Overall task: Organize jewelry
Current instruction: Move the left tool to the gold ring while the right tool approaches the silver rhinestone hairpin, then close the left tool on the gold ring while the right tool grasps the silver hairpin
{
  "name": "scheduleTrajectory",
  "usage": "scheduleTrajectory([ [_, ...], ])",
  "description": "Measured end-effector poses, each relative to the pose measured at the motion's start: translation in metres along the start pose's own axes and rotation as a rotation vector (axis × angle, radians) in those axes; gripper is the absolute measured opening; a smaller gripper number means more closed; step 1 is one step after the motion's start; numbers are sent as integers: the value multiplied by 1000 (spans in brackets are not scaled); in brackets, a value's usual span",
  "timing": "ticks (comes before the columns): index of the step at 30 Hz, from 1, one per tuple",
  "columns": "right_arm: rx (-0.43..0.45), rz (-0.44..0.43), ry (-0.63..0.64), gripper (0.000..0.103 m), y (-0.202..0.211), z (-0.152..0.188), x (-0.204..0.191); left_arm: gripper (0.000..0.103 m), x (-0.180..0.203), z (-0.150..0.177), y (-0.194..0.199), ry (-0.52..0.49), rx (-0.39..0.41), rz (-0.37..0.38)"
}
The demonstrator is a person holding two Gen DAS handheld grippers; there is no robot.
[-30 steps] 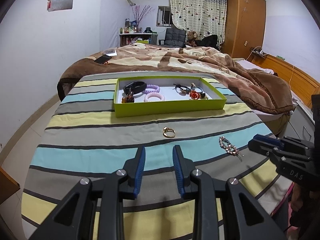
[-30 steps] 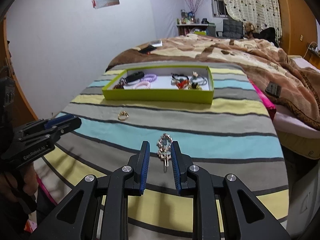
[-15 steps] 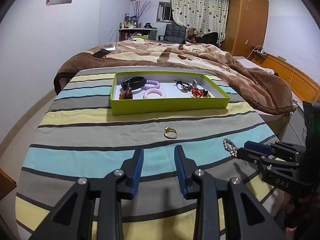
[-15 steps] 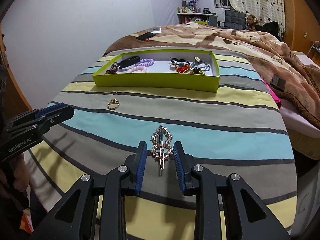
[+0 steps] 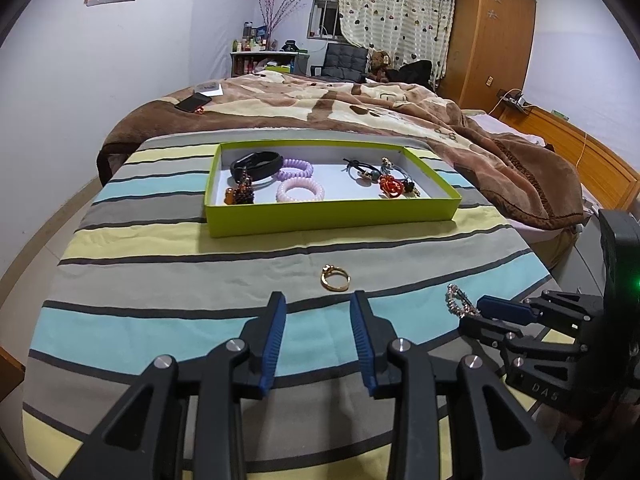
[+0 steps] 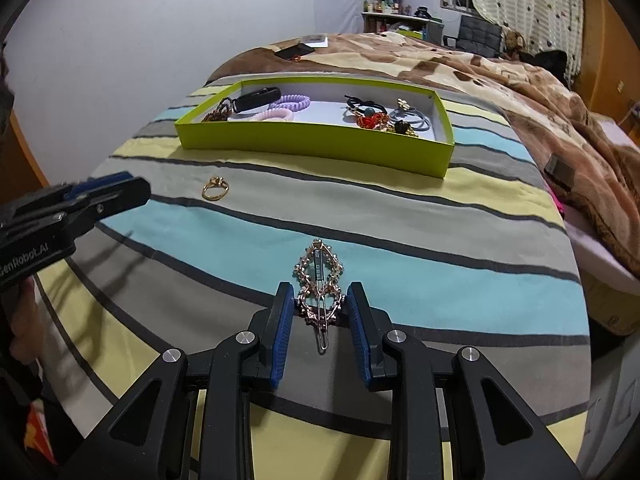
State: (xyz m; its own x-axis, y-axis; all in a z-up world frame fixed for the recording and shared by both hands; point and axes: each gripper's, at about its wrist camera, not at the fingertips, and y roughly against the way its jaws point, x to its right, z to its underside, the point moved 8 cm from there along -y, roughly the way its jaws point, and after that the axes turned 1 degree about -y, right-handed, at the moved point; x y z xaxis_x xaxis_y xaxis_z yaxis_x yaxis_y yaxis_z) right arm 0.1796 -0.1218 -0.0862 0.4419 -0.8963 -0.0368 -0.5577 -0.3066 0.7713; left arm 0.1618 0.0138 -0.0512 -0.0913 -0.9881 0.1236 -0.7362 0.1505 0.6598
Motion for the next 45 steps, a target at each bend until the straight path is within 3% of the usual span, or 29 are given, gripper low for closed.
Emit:
scheduleTrajectory([
  [20, 40, -19, -37, 27, 8, -4, 7, 38, 9, -5, -36, -6, -107, 38],
  [26, 41, -23, -50, 27, 8, -4, 10, 39, 9, -5, -54, -4, -161, 18],
  [33, 26, -51, -76, 27, 6, -1, 15, 39, 11, -9, -63, -19, -156, -21],
  [35, 21, -56, -76, 27, 6, 0, 16, 36, 12, -9, -64, -39, -151, -42],
  [37, 21, -58, -69, 27, 6, 0, 15, 24, 12, -9, -64, -52, -149, -54],
  [45, 49, -59, -74, 27, 11, -5, 15, 23, 11, -10, -63, -49, -149, -39],
])
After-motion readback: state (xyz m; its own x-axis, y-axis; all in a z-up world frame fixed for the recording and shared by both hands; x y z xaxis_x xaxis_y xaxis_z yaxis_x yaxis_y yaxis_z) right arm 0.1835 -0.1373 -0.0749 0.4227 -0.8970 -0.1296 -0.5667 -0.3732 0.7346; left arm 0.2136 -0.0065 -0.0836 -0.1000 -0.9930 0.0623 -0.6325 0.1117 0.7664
